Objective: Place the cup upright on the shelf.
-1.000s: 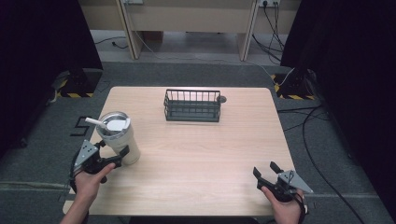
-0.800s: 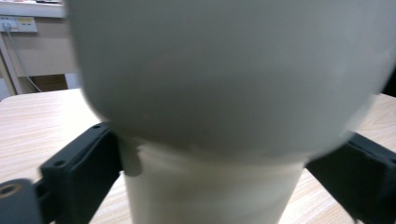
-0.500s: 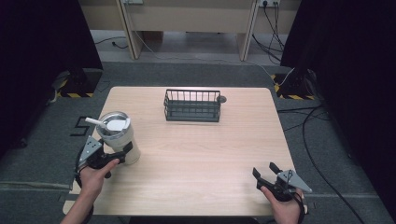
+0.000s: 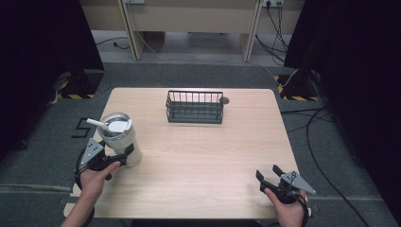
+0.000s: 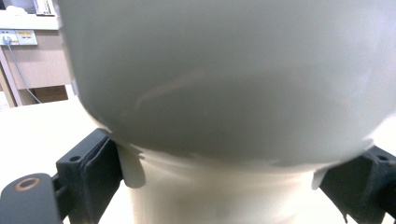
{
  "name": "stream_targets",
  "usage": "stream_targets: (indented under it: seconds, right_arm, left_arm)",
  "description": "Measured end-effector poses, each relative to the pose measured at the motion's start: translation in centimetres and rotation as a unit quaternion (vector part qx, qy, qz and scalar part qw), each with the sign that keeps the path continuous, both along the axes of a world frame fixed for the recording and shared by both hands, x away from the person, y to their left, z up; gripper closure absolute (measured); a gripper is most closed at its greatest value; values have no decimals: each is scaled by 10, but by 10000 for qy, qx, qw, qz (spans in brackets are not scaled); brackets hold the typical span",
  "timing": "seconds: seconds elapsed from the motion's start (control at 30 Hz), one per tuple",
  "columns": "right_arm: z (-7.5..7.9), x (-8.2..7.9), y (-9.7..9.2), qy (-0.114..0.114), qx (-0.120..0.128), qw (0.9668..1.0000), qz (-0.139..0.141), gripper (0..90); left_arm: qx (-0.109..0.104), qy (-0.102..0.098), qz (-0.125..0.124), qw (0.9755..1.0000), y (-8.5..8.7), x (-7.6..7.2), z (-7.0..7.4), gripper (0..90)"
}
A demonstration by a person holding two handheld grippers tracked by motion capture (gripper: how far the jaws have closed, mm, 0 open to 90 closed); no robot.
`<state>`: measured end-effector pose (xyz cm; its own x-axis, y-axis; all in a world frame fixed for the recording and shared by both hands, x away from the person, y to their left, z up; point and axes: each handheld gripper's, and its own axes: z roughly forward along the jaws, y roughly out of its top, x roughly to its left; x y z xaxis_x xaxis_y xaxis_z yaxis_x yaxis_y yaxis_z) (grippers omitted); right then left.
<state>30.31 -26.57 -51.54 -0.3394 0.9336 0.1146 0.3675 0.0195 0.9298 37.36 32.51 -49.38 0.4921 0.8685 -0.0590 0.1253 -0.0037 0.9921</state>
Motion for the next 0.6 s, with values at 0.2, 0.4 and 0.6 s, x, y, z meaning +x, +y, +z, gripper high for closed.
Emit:
stream_targets:
  seconds: [0.2,0.4,0.6]
  right_arm:
    - [0,1,-1,-81,-69,9999,22,266]
    - [0,1,-1,-68,-33,10000,20,265]
    - [0,1,-1,-62,-22,10000,6,264]
  left_arm:
    - [47,15,-5,10000,0,0,2,98]
    - [91,-19,-61,9999,-3,1,5,99]
    - [66,-62,-145,9999,-6,-1,13,99]
